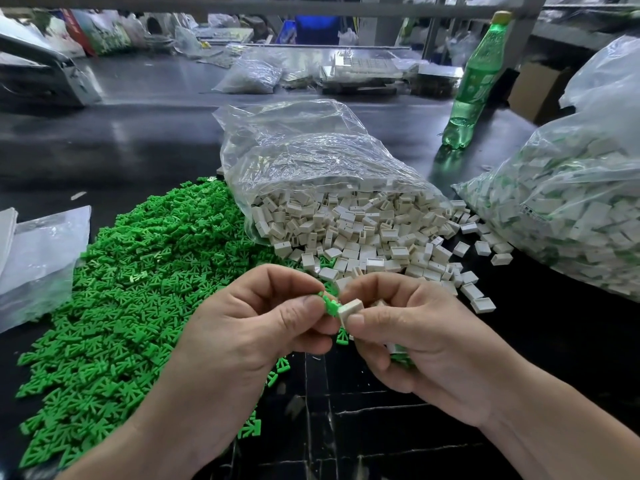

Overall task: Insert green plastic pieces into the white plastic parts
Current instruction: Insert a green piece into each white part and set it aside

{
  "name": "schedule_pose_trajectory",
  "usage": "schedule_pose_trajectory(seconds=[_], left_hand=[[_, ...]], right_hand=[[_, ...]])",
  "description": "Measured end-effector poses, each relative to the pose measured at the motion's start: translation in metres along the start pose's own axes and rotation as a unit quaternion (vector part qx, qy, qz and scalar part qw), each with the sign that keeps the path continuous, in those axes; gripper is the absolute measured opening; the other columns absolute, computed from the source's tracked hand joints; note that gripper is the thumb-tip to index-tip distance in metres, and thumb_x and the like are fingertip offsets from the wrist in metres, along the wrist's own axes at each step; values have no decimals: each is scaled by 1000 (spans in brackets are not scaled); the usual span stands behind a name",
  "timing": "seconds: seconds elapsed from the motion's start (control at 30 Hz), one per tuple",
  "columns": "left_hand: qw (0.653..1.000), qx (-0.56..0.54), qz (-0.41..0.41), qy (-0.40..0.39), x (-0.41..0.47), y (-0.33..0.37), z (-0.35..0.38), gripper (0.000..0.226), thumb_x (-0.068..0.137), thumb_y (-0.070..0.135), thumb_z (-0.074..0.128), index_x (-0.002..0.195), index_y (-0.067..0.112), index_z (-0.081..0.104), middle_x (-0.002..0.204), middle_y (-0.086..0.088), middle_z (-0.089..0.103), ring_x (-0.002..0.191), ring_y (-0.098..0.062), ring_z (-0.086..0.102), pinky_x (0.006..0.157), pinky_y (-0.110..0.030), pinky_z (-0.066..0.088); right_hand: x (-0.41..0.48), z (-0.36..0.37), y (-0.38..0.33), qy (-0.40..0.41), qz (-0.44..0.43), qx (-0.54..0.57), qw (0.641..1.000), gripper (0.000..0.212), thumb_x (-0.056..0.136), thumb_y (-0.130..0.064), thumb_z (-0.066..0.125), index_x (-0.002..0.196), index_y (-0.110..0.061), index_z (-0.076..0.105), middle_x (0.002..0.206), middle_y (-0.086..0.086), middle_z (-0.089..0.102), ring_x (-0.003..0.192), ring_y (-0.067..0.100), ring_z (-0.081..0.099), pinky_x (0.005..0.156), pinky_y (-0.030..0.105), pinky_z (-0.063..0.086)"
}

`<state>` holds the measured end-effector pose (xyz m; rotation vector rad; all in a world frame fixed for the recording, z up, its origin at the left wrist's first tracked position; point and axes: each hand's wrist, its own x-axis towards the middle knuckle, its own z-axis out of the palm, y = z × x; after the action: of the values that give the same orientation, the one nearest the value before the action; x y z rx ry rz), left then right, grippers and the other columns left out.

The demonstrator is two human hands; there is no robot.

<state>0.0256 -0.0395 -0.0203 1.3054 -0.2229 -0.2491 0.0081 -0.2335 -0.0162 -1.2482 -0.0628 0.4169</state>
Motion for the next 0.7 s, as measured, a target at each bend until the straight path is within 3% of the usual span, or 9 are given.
schedule_pose_trajectory(seconds=[0.23,0.37,0.5,0.6,0.7], left_hand=[[1000,23,0,-14,-1,-3,-1,24,71,30,75,89,14,74,94,-18,74,83,-26,72,65,-27,57],[998,57,8,22,-2,-4,-1,27,66,37,76,86,20,74,76,-10,71,70,-21,69,59,-27,54],[996,84,19,33,-3,-3,1,16,72,30,82,84,24,74,71,-8,70,65,-20,68,58,-25,55],[992,113,38,27,-4,-3,3,13,74,30,76,86,25,73,75,-8,72,68,-18,70,59,-23,56],[990,131,45,16,-5,-4,5,20,72,34,69,90,28,75,79,-5,73,70,-15,70,61,-21,55]], right_hand=[[1,0,2,29,-22,0,999,12,79,-13,73,88,-20,71,66,5,63,45,12,51,34,19,35],[2,0,5,64,-36,-72,995,15,75,-15,74,85,-26,74,73,13,62,46,16,46,35,20,34],[-1,1,10,41,-33,-180,982,22,84,-28,68,104,-34,76,54,-1,52,45,14,43,38,23,37],[-3,3,11,3,-60,-233,971,17,95,-32,63,105,-37,75,54,-12,50,46,4,44,40,20,38],[-4,3,13,-4,-83,-290,953,20,96,-45,59,104,-33,73,57,-13,49,49,8,41,40,25,35]])
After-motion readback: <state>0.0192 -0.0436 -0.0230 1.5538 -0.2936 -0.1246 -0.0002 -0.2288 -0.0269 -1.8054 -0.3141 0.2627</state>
